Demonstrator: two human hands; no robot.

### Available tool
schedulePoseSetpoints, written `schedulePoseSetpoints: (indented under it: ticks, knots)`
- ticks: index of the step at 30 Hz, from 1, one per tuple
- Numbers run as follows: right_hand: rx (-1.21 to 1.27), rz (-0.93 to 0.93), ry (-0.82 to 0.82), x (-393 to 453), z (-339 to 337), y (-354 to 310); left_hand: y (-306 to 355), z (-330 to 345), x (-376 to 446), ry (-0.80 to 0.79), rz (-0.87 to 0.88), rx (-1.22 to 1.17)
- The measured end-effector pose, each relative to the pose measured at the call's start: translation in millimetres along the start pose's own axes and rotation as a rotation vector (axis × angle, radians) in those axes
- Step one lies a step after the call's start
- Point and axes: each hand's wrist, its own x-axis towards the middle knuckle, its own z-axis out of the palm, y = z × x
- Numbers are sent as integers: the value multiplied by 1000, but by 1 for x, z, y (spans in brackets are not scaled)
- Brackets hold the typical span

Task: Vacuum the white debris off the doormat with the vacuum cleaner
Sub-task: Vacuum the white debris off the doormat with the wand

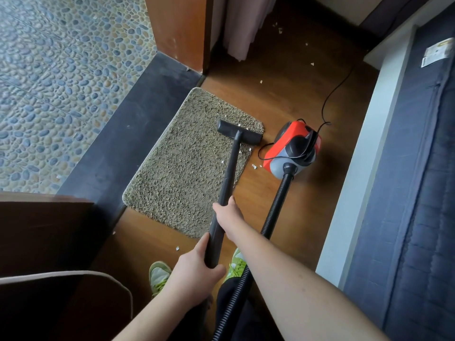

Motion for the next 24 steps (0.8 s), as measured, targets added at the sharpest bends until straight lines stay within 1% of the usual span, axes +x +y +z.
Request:
schedulePoseSetpoints:
  ticks: [5,10,17,20,24]
  knots:
    - [-4,11,-5,-7,8,9,-11,0,-10,2,13,-3]
    - [12,23,-10,-16,11,16,-23,2,-16,-28,-7,-85]
    - [18,75,-23,-20,27,26,-34,0,-24,-59,-22,-132]
    - [22,116,-52,-15,36,34,-37,0,-27,-65,-28,-130]
    - [48,125,-58,-13,39,37,-37,1,-29,-63,-36,-119]
